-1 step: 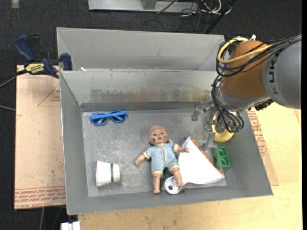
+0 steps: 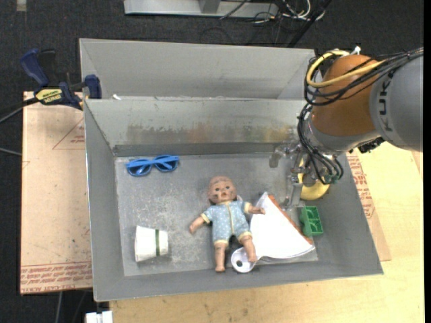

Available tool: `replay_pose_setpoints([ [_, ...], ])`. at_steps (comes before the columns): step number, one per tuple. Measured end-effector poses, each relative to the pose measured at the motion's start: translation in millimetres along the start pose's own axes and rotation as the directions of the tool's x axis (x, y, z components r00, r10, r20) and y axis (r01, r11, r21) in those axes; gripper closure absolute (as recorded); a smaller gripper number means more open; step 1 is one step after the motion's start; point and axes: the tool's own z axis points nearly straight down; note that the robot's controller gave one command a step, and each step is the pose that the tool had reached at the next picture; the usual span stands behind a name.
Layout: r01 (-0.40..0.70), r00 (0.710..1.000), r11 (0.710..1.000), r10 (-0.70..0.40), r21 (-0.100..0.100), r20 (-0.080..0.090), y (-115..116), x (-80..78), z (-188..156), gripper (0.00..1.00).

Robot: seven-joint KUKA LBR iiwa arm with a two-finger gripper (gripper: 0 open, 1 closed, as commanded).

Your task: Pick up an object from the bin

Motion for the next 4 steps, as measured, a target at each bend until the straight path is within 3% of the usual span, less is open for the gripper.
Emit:
replay_pose_setpoints([
  [1,0.054,0.999,0.999,-0.054,0.001,0.002,26.7,17.4,32.5,0.00],
  [2,0.309,0.951,0.951,-0.309,0.000,0.003,41.9,-13.5,63.6,1.00],
  [3,0.309,0.951,0.951,-0.309,0.000,0.003,42.1,-13.4,63.9,0.00],
  [4,0.309,0.951,0.951,-0.309,0.000,0.003,42.1,-13.4,63.9,0.00],
])
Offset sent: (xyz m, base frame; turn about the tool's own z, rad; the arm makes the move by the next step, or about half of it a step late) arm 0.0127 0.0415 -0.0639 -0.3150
